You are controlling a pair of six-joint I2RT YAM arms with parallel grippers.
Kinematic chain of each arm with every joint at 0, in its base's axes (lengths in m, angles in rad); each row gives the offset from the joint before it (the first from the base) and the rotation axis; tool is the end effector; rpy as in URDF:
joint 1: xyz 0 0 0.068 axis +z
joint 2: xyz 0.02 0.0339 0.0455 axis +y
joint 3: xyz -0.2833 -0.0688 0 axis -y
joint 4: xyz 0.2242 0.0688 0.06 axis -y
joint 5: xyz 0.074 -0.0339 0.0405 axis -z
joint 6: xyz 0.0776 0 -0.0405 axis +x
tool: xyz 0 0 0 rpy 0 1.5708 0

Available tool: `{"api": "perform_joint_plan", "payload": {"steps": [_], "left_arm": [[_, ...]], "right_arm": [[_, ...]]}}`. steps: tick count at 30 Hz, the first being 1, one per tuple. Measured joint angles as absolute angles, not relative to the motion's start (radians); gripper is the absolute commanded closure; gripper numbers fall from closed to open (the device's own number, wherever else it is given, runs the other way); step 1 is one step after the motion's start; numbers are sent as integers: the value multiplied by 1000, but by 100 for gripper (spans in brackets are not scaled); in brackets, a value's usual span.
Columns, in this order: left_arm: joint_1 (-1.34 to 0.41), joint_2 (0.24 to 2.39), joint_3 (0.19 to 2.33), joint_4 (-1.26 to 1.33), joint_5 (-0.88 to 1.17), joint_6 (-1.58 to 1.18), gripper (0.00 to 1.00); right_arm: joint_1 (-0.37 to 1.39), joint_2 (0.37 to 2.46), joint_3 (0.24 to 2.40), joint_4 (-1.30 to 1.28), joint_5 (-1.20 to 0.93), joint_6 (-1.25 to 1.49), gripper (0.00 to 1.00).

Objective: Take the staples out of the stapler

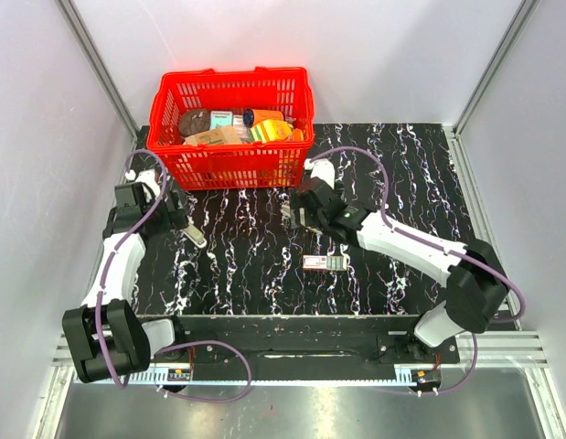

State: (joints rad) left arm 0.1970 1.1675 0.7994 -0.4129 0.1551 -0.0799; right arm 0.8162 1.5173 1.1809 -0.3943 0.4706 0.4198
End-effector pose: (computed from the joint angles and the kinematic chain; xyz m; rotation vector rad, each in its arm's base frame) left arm 0.2442 0.0365 0.2433 -0.2481 2.3302 -0.1246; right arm 0.2605 0.2257 0.2835 -0.2021 2.2021 0.1394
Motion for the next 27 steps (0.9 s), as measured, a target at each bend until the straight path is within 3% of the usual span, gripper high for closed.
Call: {"api": "perform_joint_plan", "payload": {"steps": [9, 16, 27], "left_arm": [[263, 1179, 801, -429, 243, -70, 1], [490, 1239, 876, -462, 416, -57, 1], [580, 1303, 888, -520, 533, 32, 1]], "right_arm": [[912, 1720, 1312, -387, 480, 397, 7], [1013, 2000, 1583, -366, 462, 332, 7], [1079, 2299, 1948, -366, 344, 241, 10]]}}
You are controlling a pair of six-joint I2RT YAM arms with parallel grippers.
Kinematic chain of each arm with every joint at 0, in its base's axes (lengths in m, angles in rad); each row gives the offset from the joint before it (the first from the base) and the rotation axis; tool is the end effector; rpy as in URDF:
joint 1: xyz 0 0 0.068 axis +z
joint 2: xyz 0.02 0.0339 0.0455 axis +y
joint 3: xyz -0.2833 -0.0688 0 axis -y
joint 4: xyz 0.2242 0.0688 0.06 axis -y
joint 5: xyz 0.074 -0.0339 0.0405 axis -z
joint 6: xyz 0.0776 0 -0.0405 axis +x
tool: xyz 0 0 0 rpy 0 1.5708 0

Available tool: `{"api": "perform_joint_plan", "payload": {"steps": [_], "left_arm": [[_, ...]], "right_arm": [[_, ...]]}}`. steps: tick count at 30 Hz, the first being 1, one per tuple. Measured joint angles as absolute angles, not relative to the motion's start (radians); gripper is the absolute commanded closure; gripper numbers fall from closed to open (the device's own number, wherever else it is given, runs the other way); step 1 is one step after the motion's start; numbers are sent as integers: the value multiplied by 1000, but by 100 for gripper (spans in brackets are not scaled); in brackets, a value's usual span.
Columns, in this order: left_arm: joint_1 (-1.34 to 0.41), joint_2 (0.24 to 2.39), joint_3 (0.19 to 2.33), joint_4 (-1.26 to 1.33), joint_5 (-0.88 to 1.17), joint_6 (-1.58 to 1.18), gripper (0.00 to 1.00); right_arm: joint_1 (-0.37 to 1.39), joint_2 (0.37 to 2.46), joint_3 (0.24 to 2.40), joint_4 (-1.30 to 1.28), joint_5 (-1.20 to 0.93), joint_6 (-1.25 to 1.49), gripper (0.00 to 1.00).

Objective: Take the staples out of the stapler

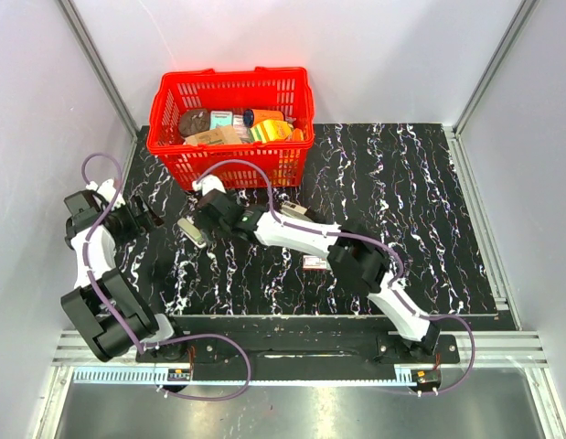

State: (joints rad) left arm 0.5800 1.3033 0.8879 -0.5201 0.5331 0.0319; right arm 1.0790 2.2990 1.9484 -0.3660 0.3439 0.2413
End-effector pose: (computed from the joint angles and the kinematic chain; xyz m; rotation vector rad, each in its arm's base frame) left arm 0.2375 0.1084 0.2378 -0.4346 2.3287 -0.3807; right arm 0.2831 0.4730 0.2077 -0.7526 2.1277 0.3193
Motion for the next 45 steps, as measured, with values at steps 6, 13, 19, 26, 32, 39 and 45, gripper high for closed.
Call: {"api": "perform_joint_plan", "payload": {"steps": [6, 13, 19, 26, 32, 39, 45], "left_arm": [[591, 1309, 891, -546, 556, 73, 1], [600, 1312, 897, -580, 596, 107, 1], [604, 1312, 910, -594, 618, 127, 1], [610, 1312, 910, -604, 625, 151, 1], [613, 1318, 910, -608, 626, 168, 1], [620, 1331, 910, -617, 626, 189, 1], [622, 1331, 910, -635, 626, 203, 1]], "right_arm": [[1098, 2405, 2115, -373, 252, 222, 13], [1107, 2542, 2318, -445, 181, 212, 19], [1107, 2615, 2403, -498, 162, 203, 26], [1107, 2663, 2471, -521, 162, 190, 34], [1107, 2670, 2499, -516, 154, 180, 44], [1107, 2680, 2510, -512, 137, 178, 58], [1107, 2687, 2510, -509, 127, 183, 82]]}}
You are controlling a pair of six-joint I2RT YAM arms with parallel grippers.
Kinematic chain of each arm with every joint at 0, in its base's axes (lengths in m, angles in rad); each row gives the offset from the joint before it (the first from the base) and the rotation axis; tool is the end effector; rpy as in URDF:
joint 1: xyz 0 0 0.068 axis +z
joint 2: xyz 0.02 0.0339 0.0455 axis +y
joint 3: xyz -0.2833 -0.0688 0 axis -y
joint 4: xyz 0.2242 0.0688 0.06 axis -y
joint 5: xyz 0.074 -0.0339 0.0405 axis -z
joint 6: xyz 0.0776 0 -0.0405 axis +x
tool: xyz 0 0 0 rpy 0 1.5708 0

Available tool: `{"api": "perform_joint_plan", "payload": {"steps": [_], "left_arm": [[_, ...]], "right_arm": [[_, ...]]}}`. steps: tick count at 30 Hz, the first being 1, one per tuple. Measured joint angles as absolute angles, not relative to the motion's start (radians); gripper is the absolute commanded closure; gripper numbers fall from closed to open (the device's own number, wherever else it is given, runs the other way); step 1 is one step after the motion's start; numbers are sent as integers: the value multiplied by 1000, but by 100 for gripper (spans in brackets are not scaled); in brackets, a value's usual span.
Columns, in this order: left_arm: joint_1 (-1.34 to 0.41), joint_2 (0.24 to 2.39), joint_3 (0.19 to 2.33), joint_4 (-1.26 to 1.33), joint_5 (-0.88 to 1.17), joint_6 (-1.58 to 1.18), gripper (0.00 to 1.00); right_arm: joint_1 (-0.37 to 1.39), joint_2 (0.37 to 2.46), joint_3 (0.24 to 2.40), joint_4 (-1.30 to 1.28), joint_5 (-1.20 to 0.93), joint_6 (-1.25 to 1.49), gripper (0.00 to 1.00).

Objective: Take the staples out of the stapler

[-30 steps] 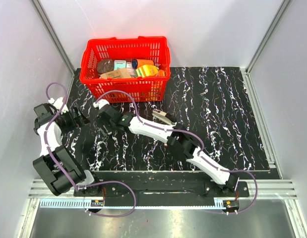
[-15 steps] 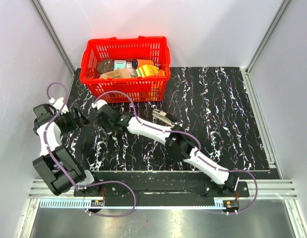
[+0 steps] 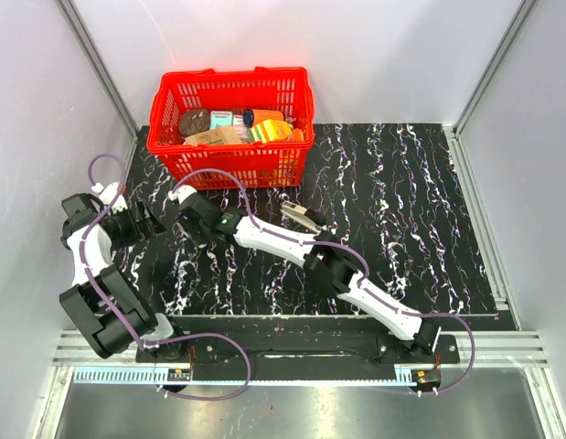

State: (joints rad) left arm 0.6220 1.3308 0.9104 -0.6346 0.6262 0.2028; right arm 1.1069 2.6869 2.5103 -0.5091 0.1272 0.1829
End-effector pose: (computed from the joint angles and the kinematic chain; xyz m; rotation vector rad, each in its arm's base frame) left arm 0.2291 0.1083 0.2329 -0.2980 2.3826 -0.4567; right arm 0.2874 0.5524 0.1620 -0.9661 2.0963 0.5398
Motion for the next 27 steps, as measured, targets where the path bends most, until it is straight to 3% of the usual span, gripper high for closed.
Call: {"api": "perform_joint_plan", "payload": {"steps": [5, 8, 17, 23, 27], "left_arm": [[622, 1330, 914, -658, 635, 213, 1], [622, 1318, 920, -664, 659, 218, 1], [546, 1256, 937, -709, 722, 264, 1], [329, 1237, 939, -719, 725, 287, 1], [279, 1233, 939, -720, 743, 308, 1]], "right_arm": [[1107, 2651, 2425, -461, 134, 204, 93], [1108, 2547, 2230, -381, 145, 228, 99], [1119, 2176, 1673, -311, 226, 372, 100], [1119, 2105, 1607, -311, 270, 481, 100], [1119, 2057, 1605, -310, 325, 559, 100]]}}
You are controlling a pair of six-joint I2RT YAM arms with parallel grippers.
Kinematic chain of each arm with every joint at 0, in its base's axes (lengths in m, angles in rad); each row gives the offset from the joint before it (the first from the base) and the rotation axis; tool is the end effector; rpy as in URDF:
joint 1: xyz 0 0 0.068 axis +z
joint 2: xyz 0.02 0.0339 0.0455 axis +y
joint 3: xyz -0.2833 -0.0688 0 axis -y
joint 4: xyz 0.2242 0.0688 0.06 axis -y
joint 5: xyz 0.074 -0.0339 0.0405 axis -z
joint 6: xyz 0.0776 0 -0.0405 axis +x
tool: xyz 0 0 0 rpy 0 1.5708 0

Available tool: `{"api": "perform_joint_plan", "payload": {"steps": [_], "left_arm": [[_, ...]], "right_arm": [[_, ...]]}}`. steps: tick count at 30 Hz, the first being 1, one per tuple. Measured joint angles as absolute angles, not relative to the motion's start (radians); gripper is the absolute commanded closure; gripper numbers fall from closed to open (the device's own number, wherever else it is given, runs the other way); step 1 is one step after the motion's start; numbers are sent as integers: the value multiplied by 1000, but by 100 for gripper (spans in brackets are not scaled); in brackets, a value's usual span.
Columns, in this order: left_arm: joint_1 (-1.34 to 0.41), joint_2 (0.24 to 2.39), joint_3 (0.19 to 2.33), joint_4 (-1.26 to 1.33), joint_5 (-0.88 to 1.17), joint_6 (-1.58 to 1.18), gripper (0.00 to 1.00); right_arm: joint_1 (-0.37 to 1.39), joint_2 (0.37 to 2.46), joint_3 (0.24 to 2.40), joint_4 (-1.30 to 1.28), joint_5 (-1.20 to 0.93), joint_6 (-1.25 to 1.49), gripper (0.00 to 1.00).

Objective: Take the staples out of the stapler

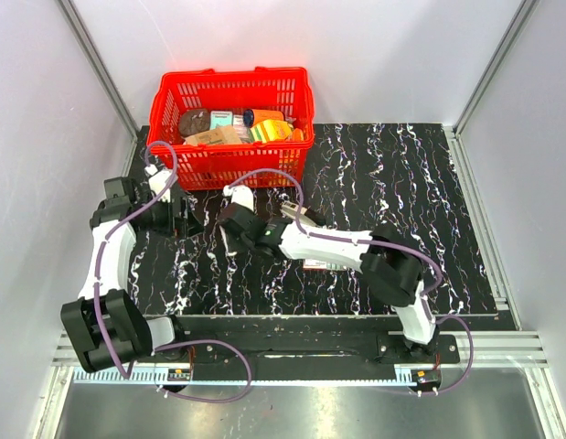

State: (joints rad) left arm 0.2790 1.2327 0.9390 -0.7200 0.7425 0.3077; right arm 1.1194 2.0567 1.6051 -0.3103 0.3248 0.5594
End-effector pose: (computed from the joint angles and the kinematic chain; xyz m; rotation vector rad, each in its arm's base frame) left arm 0.2330 0.0122 0.2619 0.2922 2.3212 -0.6742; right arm 0.2347 0.4274 0.2183 -0.4864 2.2821 0.4868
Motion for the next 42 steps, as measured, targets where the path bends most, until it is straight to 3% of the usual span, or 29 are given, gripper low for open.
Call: {"api": "perform_joint_plan", "payload": {"steps": [7, 11, 16, 23, 36, 38, 42], "left_arm": [[271, 1241, 962, -804, 836, 458, 2], [254, 1272, 965, -875, 881, 577, 16], [210, 1373, 1019, -1023, 929, 768, 23], [157, 1507, 1079, -1181, 974, 955, 23], [92, 1406, 992, -988, 935, 886, 31], [88, 1395, 980, -954, 923, 867, 35], [86, 1384, 954, -891, 900, 844, 55]], "right_arm": [[1108, 1862, 1469, -220, 363, 710, 100], [1084, 1789, 1384, -150, 345, 778, 100], [1058, 1752, 1299, -76, 315, 844, 100], [1053, 1746, 1256, -8, 256, 900, 100], [1044, 1691, 1212, 95, 167, 976, 100], [1044, 1691, 1207, 102, 157, 983, 100], [1044, 1691, 1201, 111, 143, 993, 100]]}}
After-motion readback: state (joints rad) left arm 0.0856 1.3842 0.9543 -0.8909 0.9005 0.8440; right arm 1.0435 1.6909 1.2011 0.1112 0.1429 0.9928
